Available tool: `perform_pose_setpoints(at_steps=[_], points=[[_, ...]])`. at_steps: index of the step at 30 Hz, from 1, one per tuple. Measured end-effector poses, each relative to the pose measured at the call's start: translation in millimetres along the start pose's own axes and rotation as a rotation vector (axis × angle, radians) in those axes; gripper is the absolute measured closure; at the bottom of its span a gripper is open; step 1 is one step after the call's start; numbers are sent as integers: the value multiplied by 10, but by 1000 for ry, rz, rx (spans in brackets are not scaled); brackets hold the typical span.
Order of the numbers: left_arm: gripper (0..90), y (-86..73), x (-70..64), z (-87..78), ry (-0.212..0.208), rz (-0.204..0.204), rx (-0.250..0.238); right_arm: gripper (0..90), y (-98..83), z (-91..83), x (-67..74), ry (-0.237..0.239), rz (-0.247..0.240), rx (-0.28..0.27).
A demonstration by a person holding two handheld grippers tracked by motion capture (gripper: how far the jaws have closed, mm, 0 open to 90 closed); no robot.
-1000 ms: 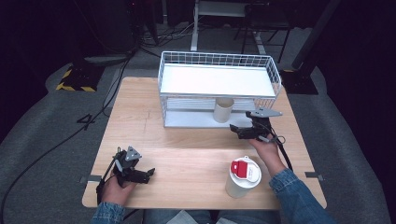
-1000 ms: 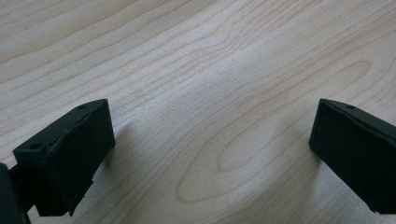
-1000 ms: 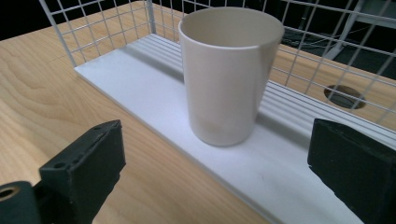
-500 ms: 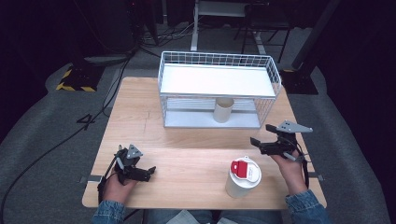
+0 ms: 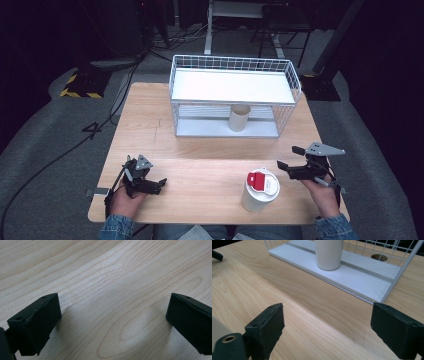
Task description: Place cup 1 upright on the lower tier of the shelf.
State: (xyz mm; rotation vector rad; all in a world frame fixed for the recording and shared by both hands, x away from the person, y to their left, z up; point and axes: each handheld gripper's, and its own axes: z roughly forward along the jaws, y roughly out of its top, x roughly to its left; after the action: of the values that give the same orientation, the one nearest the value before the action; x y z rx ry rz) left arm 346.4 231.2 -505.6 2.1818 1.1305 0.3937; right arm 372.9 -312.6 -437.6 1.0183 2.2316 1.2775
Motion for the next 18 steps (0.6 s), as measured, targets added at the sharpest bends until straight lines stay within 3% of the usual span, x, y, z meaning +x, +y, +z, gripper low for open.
perform_pose_setpoints(at_steps=[6,12,18], points=[[4,0,0,0,0,0,0,119,-166,-71,-54,-4,19,10],[4,0,0,0,0,0,0,119,-409,-72,-85,-1,36,60],[4,0,0,0,0,0,0,119,-466,-119,-43,22,39,57]])
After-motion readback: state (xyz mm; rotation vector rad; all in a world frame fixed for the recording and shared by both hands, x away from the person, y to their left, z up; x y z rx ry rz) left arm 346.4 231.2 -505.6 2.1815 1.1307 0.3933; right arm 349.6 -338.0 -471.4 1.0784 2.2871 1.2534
